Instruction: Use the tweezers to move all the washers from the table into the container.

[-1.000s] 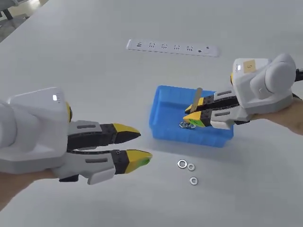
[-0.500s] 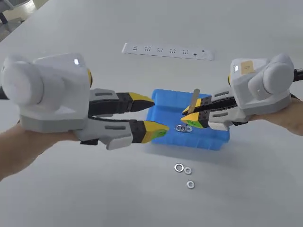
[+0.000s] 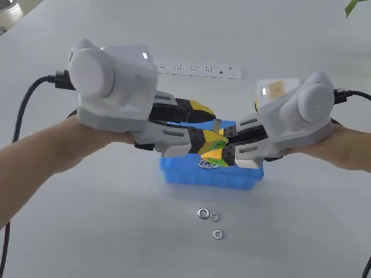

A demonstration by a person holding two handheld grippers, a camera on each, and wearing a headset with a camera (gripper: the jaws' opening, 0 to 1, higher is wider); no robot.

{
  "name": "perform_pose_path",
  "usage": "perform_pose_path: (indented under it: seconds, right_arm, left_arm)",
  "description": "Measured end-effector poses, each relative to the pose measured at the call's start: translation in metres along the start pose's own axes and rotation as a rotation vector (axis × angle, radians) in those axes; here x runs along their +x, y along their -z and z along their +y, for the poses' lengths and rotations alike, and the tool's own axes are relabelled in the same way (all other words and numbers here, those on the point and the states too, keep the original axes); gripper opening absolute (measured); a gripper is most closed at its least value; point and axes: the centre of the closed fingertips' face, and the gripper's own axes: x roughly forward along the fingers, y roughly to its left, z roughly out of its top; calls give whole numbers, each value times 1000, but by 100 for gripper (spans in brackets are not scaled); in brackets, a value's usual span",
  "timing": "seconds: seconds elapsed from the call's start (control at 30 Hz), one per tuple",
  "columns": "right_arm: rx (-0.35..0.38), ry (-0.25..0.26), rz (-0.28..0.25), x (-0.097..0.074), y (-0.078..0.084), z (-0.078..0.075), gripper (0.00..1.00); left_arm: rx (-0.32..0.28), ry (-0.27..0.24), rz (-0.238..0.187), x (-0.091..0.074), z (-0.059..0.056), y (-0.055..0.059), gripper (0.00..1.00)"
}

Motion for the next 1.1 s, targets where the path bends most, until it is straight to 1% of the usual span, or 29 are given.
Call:
perform_pose_path:
  seconds: [0.17,0.33,0.4,0.5,0.53,0.63,0.7,0.73,0.8,0.83,0.97,1.1]
  right_arm:
    - [-6,-4,1,1,0,0,9]
    - [-9,-3,-1,1,-1,-1,9]
    - [-9,-1,0,1,-1,-2,9]
    - [-8,3,-3,1,-1,-3,9]
    - [-7,3,-4,1,-2,-3,9]
    - [-11,-7,-7,1,-3,0,9]
    - [-18,-13,-4,1,-2,3,9]
    - [-18,-13,-3,1,-2,4,9]
    - [-18,-8,-5,1,-2,3,9]
    - [-18,-6,-6,0,-2,3,9]
    - [-19,0,-13,0,-5,2,10]
    - [-18,12,-26,0,-10,1,10]
  left_arm:
    - [-4,9,18,1,3,5,24]
    - [-15,29,43,0,2,9,17]
    - [-18,35,40,0,0,8,14]
    - [-6,36,33,-1,-1,5,9]
    - [1,31,39,-2,0,5,9]
    - [0,59,50,-2,-4,5,8]
    - [22,75,67,-3,-7,6,8]
    - [43,73,71,-3,-7,6,8]
    - [56,75,74,-3,-8,6,7]
    - [69,68,73,-3,-8,5,7]
    - [84,60,88,-4,-8,4,6]
    - [98,50,90,-7,-6,0,6]
